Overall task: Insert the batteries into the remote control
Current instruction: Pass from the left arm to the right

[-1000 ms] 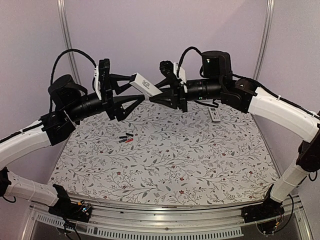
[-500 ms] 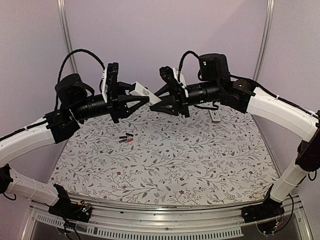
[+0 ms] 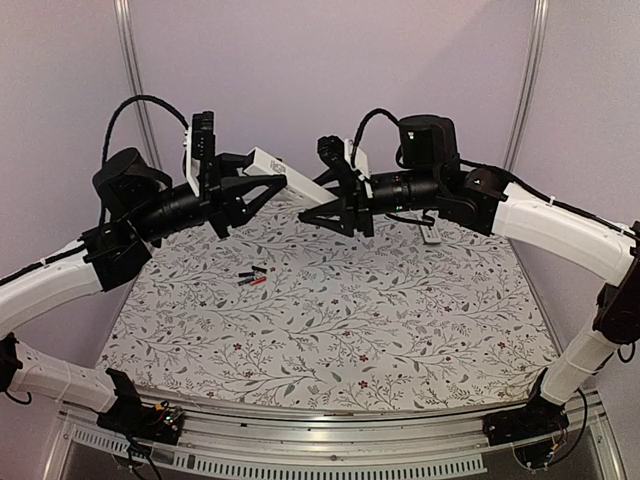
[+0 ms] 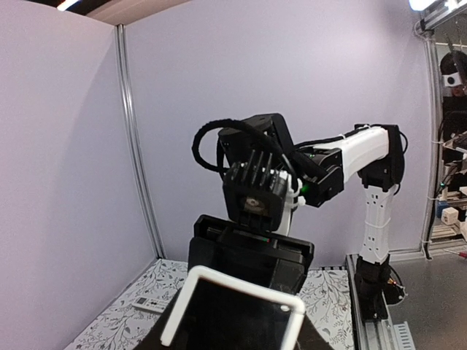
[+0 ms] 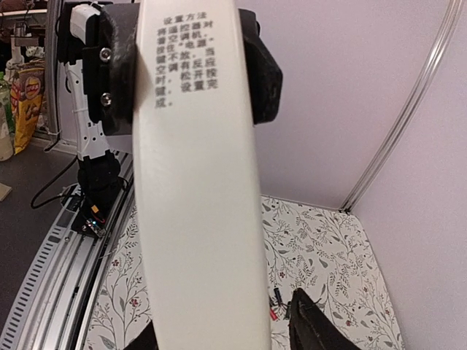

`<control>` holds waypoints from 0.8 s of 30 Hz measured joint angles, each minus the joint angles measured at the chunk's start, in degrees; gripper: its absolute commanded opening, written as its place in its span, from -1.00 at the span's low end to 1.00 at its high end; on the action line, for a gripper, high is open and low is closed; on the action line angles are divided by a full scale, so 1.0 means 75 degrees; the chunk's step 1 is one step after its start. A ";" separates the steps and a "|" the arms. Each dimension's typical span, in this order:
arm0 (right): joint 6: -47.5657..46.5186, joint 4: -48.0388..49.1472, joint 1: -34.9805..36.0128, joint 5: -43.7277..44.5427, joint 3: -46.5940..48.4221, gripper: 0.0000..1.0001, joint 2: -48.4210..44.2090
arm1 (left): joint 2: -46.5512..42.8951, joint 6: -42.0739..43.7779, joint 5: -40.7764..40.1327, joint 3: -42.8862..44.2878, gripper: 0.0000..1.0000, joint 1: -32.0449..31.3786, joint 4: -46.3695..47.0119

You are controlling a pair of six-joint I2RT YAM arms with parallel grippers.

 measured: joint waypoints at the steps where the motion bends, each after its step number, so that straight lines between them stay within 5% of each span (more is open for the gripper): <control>1: 0.0023 0.0003 0.0000 0.0023 -0.0006 -0.33 -0.0003 | -0.0006 -0.0003 -0.0023 0.0000 -1.00 0.0000 -0.0003; 5: -0.0122 -0.0015 0.0006 -0.0087 -0.0052 -0.87 -0.0020 | -0.0012 -0.0172 -0.0096 0.0000 -1.00 0.0000 0.0000; 6: -0.0131 -0.0017 0.0006 -0.0119 -0.0061 -0.96 -0.0020 | -0.0044 -0.0192 -0.0082 0.0000 -0.75 0.0000 -0.0035; 8: -0.0166 -0.0003 0.0012 -0.0169 -0.0061 -1.00 -0.0023 | -0.0064 -0.0187 -0.0076 0.0000 0.31 -0.0003 -0.0044; 10: -0.0114 -0.0015 0.0012 -0.0224 -0.0061 -1.00 -0.0023 | -0.0064 -0.0152 -0.0055 0.0000 0.79 0.0000 -0.0064; 13: -0.0055 -0.0029 0.0003 -0.0417 -0.0058 -1.00 -0.0023 | -0.0079 -0.0064 0.0149 -0.0017 0.79 0.0000 -0.0067; 20: 0.0096 -0.0076 -0.0003 -0.1174 0.0119 -1.00 -0.0023 | 0.0012 0.0076 0.0510 -0.0184 0.11 -0.0003 0.0026; 24: 0.0152 -0.0070 -0.0003 -0.1341 0.0224 -1.00 -0.0023 | 0.0283 -0.0020 0.0688 -0.0131 0.13 -0.0015 0.0192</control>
